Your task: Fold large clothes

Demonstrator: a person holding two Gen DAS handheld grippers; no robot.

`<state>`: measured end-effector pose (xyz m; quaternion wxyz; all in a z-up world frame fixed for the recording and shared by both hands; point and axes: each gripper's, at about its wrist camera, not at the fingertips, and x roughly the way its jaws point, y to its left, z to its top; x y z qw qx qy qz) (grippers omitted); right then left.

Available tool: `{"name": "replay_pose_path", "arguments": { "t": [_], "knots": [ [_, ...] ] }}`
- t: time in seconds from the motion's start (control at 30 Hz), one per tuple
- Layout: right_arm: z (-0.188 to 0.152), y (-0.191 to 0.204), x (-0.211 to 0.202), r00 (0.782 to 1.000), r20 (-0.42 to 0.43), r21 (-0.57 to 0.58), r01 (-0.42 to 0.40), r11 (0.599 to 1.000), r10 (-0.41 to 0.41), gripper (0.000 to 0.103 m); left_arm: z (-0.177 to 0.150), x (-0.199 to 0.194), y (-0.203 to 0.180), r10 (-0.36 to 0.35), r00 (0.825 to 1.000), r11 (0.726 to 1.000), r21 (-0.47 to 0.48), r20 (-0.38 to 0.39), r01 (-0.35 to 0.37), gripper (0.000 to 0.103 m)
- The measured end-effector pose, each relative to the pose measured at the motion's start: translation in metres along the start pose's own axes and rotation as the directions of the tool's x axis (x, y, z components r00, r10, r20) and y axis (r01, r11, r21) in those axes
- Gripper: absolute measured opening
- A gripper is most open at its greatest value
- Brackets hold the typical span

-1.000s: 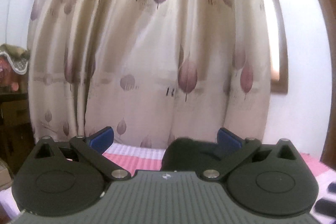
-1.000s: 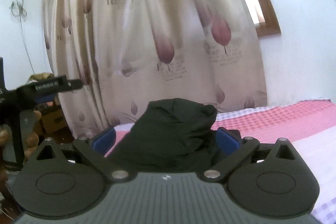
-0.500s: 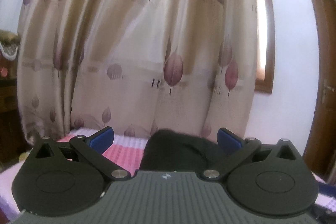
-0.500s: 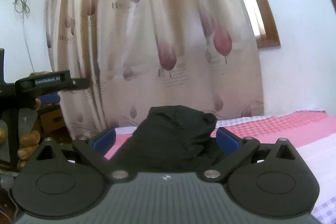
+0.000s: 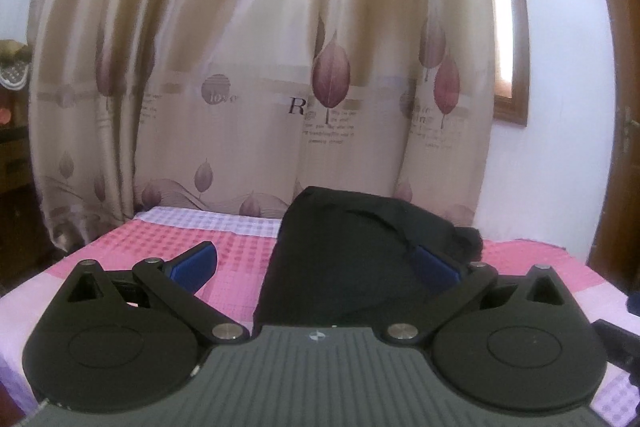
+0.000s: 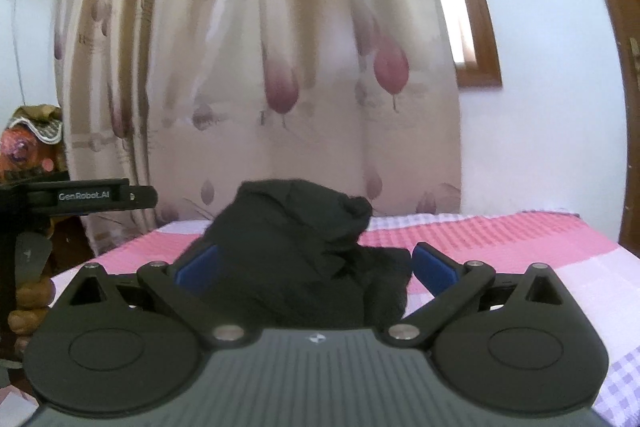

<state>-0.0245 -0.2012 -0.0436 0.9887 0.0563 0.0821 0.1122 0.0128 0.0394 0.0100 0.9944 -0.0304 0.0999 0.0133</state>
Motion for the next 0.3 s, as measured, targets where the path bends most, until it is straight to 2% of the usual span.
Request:
{"name": "replay_pose_path", "arguments": {
  "t": [0.3],
  "knots": [
    [-0.0040,-0.0015,0.0047,0.999,-0.023,0.003,0.027,1.000,-0.027,0.103,-0.0097,0.0058,-0.0001,-0.014,1.000,1.000,0.025,-0.007,0.015,0.103]
  ]
}}
